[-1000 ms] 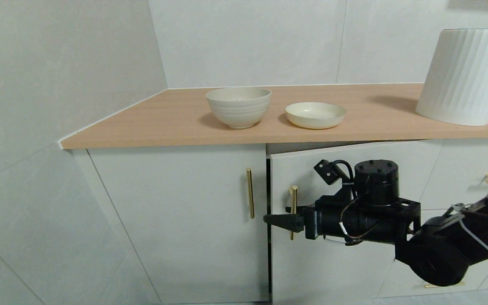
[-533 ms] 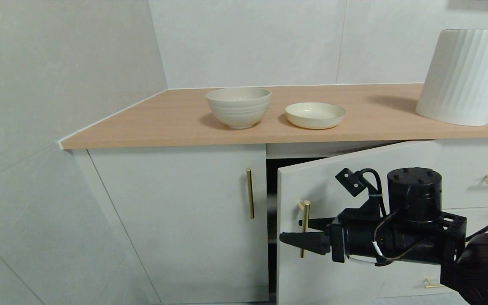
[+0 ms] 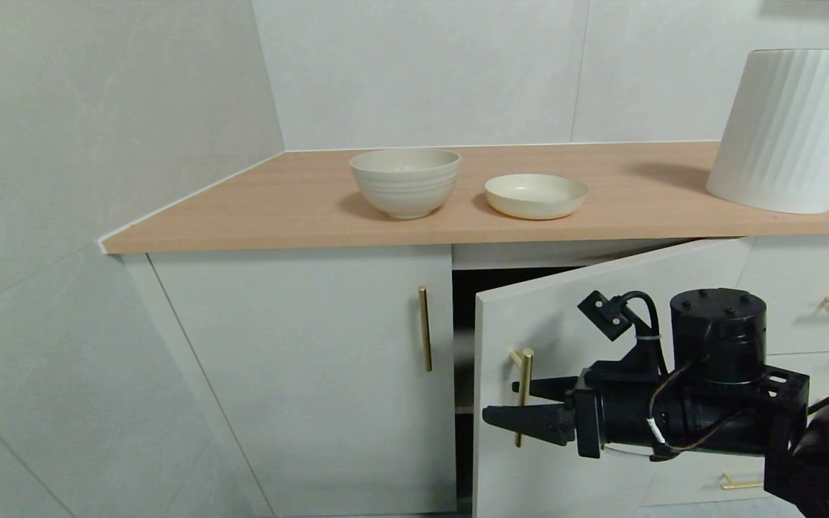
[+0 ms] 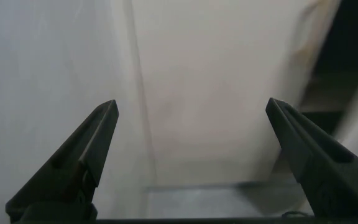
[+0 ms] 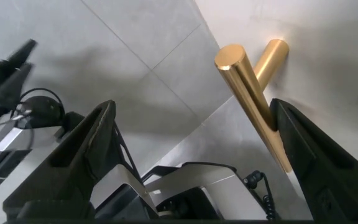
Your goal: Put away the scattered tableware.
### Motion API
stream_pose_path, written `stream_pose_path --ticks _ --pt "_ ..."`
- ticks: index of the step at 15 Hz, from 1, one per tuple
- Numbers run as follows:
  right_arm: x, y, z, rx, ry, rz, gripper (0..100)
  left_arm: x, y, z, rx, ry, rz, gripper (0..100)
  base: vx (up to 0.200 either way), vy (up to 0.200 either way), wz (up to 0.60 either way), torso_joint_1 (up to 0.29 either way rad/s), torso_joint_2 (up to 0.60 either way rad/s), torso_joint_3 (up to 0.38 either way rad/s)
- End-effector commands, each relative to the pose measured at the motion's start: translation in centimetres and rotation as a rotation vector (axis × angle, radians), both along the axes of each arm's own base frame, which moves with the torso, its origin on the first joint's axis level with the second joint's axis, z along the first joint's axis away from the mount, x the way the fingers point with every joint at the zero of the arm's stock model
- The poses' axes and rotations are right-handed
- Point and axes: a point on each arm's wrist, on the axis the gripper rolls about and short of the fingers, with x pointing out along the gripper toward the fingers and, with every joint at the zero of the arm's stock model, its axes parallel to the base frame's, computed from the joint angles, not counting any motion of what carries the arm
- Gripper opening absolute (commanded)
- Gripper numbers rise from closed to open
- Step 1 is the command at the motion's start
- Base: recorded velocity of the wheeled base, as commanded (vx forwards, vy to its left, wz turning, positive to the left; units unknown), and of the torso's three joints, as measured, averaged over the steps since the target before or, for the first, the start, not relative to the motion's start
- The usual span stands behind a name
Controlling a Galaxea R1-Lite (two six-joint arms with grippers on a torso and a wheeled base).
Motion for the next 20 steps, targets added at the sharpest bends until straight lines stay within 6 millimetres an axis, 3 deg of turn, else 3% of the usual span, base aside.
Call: stream_pose_path --ticks 1,3,4,5,6,7,8,9,14,17,20 --pt "0.2 0.3 0.0 0.004 -0.002 0.008 100 0.0 -0.3 3.5 0.003 0.058 -0.154 100 0.0 0.0 0.0 0.0 0.0 0.0" --pt "0.1 0.3 0.0 0.004 0.0 0.014 100 1.7 -0.6 6.8 -0.007 0.146 -0.281 100 0.0 0.0 0.0 0.0 0.0 0.0" --pt "0.0 0.4 0.1 0.007 -0.003 0.02 100 3.9 -0.8 9.7 -0.02 0.204 -0.382 100 0.0 0.0 0.0 0.0 0.0 0.0" --pt "0.0 0.3 0.3 0.011 -0.01 0.02 100 6.0 -1.0 11.4 -0.037 0.259 -0.457 100 0.0 0.0 0.0 0.0 0.0 0.0" --pt "-0.1 0.3 0.5 0.017 -0.018 0.02 100 7.4 -1.1 11.9 -0.052 0.303 -0.502 100 0.0 0.0 0.0 0.0 0.0 0.0" --pt "-0.1 0.3 0.8 0.028 -0.033 0.02 100 11.1 -1.4 12.8 -0.09 0.404 -0.621 100 0.0 0.0 0.0 0.0 0.0 0.0" --pt "-0.2 0.2 0.8 0.029 -0.035 0.02 100 12.8 -1.8 13.1 -0.107 0.449 -0.684 100 0.0 0.0 0.0 0.0 0.0 0.0" --pt "-0.3 0.2 0.7 0.027 -0.033 0.021 100 15.1 -2.5 13.0 -0.121 0.508 -0.757 100 0.0 0.0 0.0 0.0 0.0 0.0" --pt "-0.4 0.1 0.3 0.019 -0.022 0.021 100 21.5 -6.6 10.4 -0.151 0.615 -0.914 100 0.0 0.0 0.0 0.0 0.0 0.0" --pt "-0.5 0.0 0.0 0.011 -0.015 0.021 100 23.0 -8.4 8.5 -0.22 0.668 -0.952 100 0.0 0.0 0.0 0.0 0.0 0.0" --pt "-0.4 0.2 -0.9 -0.01 0.01 0.025 100 22.9 -9.4 7.4 -0.253 0.707 -0.979 100 0.0 0.0 0.0 0.0 0.0 0.0"
